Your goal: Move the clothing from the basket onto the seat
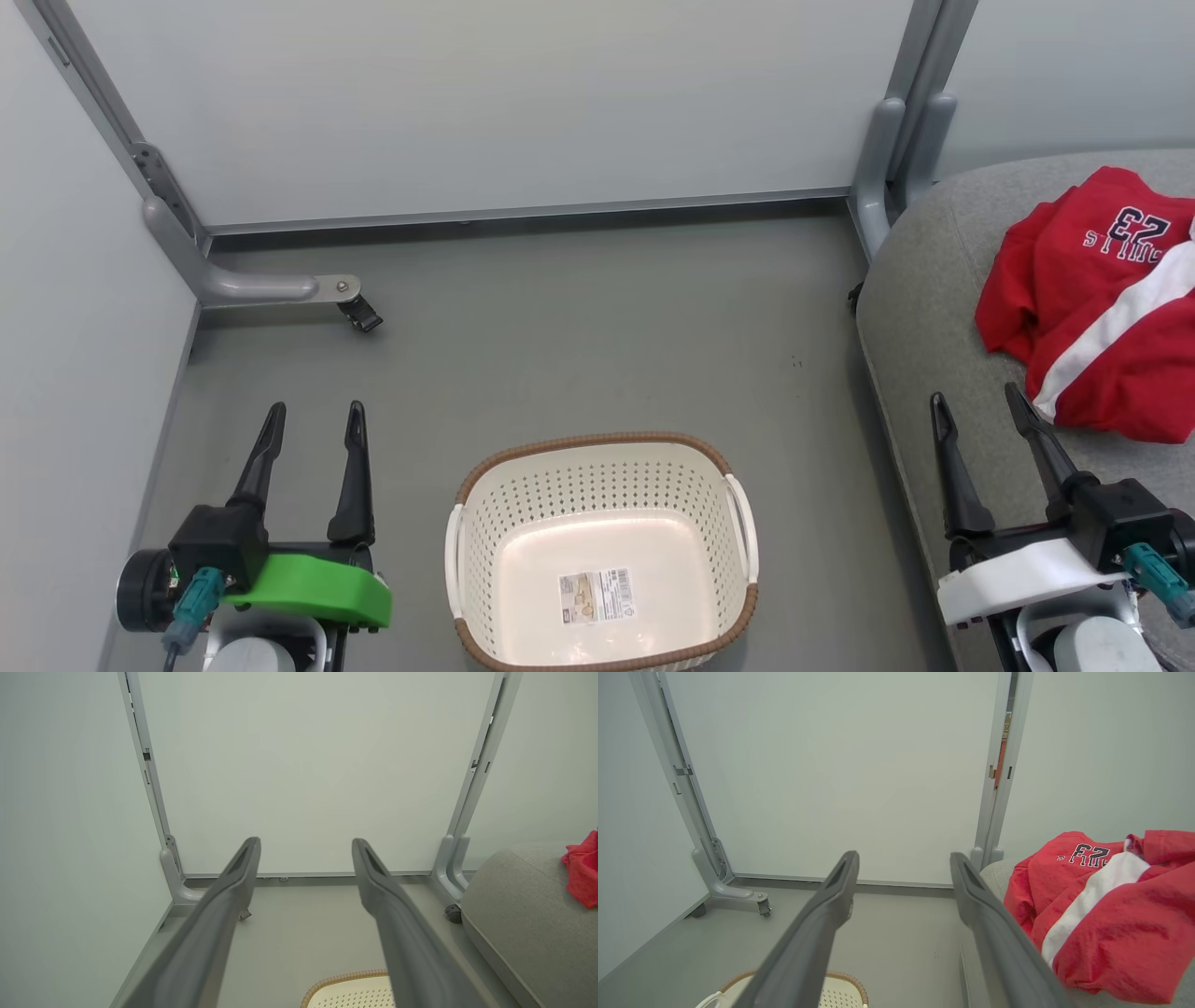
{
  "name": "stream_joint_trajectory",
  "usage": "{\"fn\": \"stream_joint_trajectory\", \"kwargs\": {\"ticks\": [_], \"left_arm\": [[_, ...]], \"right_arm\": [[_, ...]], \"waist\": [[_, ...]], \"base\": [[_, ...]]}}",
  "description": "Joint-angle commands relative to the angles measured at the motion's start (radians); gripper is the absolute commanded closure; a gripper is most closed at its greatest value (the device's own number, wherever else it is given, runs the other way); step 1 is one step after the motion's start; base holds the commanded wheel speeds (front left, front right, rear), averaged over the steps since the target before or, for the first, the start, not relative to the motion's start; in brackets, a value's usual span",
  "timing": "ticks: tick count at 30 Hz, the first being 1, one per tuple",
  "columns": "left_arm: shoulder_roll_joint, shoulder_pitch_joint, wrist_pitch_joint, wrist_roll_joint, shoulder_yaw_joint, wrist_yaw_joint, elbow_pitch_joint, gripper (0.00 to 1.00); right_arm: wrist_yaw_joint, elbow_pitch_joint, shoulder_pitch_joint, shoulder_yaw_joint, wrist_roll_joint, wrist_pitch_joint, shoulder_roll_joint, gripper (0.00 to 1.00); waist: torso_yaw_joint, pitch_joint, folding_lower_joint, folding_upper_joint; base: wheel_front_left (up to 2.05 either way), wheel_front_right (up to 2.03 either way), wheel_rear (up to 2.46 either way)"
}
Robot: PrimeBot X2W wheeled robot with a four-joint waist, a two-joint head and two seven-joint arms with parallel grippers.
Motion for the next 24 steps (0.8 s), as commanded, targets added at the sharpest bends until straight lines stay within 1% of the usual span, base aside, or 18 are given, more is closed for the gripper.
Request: {"fn": "stream_joint_trajectory", "kwargs": {"ticks": [1,10,11,15,24], "left_arm": [[-0.002,0.016,0.000,0.005,0.004,-0.005,0.004,0.00],[-0.006,-0.003,0.000,0.013,0.009,-0.009,0.015,0.00],[-0.004,-0.001,0.000,0.009,0.005,-0.008,0.015,1.00],[-0.005,0.007,0.001,0.006,0.002,-0.008,0.051,1.00],[-0.007,-0.001,0.052,-0.169,0.028,-0.012,0.053,1.00]], "right_arm": [[-0.001,0.006,0.008,0.000,0.006,-0.002,-0.003,0.00],[-0.001,0.008,0.004,-0.001,0.010,-0.002,-0.003,0.00],[0.000,0.006,0.000,0.001,0.005,0.000,0.000,1.00],[0.000,0.040,0.009,0.002,0.007,0.001,0.008,1.00],[0.000,0.060,-0.006,-0.007,0.193,0.050,0.007,1.00]], "waist": [[0.000,0.000,0.0001,0.0000],[0.003,0.007,0.0001,0.0000],[0.003,0.007,0.0001,0.0000],[0.003,0.007,0.0001,0.0000],[-0.005,0.006,0.0001,0.0000]], "base": [[0.00,0.00,0.00],[0.00,0.00,0.00],[0.00,0.00,0.00],[0.00,0.00,0.00],[0.00,0.00,0.00]]}}
